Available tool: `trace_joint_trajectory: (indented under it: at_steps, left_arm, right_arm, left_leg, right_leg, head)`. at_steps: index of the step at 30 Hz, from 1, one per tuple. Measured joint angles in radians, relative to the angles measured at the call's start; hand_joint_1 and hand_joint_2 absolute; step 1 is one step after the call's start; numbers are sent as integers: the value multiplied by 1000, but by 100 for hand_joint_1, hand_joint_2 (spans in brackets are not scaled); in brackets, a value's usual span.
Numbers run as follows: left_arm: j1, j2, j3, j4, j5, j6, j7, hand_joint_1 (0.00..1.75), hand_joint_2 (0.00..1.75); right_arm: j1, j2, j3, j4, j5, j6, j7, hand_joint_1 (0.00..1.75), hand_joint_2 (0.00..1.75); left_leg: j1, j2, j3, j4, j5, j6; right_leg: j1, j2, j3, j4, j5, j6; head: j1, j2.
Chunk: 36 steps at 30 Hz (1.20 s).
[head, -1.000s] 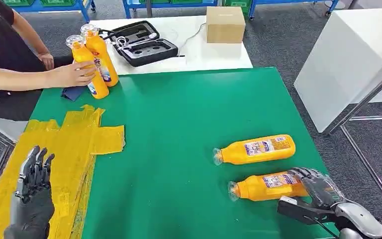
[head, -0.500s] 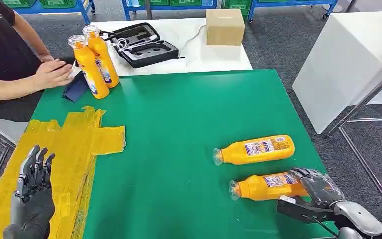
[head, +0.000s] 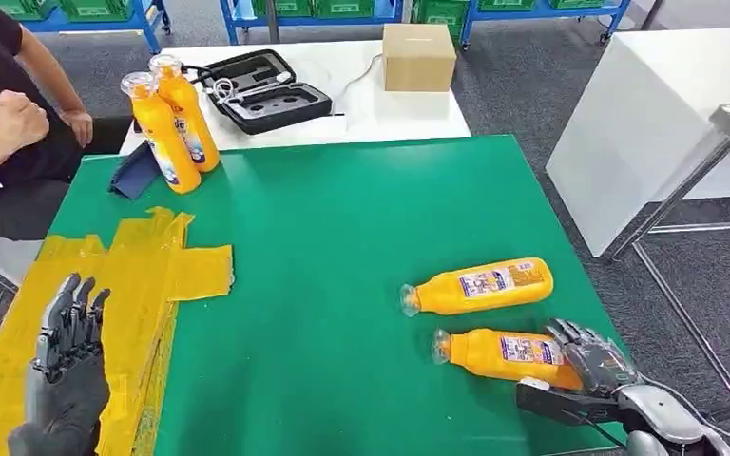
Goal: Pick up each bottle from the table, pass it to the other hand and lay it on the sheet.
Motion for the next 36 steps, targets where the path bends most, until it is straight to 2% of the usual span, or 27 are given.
trace_joint_trajectory:
  at_steps: [1, 3, 9, 22, 29, 32, 33, 35, 36]
  left_arm:
    - [0, 0, -3, -1, 0, 0, 0, 0, 0]
    - [-3, 0, -10, -1, 0, 0, 2, 0, 0]
    - [-18, 1, -20, -1, 8, 2, 2, 0, 0]
    - [-13, 3, -18, -1, 15, 1, -4, 0, 0]
    - [-11, 3, -18, 0, 18, 1, -4, 0, 0]
    - [-6, 3, -18, 0, 18, 5, -4, 0, 0]
    - [0, 3, -16, 0, 18, 11, -4, 0, 175]
    - [21, -2, -7, -10, 18, 15, 0, 0, 175]
    - [35, -11, -1, -20, 24, 13, 11, 0, 175]
  right_arm:
    - [-6, 1, 4, 8, 0, 0, 1, 175, 175]
    - [-17, 3, 14, 24, 1, 0, 4, 175, 175]
    - [-20, -3, 23, 39, -31, -7, 10, 175, 175]
    - [10, -11, 8, 8, -162, -19, 0, 175, 175]
    - [22, -14, 7, -6, -166, -19, -4, 175, 175]
    - [41, -12, -2, -19, -195, -49, -43, 175, 175]
    - [51, -4, -5, -35, -202, -67, -67, 175, 175]
    - [64, 31, -11, -70, -194, -103, -103, 175, 175]
    - [64, 75, -15, -94, -176, -127, -127, 175, 175]
  left_leg:
    - [1, 2, 1, 0, -1, 0]
    - [4, 4, 6, 0, -3, 0]
    - [7, 7, 3, 0, -2, 2]
    - [5, 2, 3, 1, -3, 5]
    - [7, 1, 3, 1, -5, 4]
    - [7, 0, 1, 0, -5, 4]
    - [7, 0, -1, 0, -5, 4]
    - [7, 0, -5, 0, -4, 4]
    - [7, 1, -8, 0, -3, 3]
  right_leg:
    - [2, 1, 2, -2, 0, 0]
    - [3, 3, 7, -6, 0, -1]
    - [6, 6, 7, -12, 3, -3]
    - [5, 3, 10, -14, 4, 6]
    - [7, 3, 11, -14, 2, 5]
    - [7, 2, 11, -14, 2, 5]
    - [7, 2, 11, -14, 2, 5]
    - [8, 2, 16, -13, 2, 5]
    - [9, 2, 15, -11, 3, 5]
  head:
    - [0, 0]
    - [0, 0]
    - [0, 0]
    - [0, 0]
    - [0, 0]
    - [0, 0]
    - [0, 0]
    - [0, 0]
    - [0, 0]
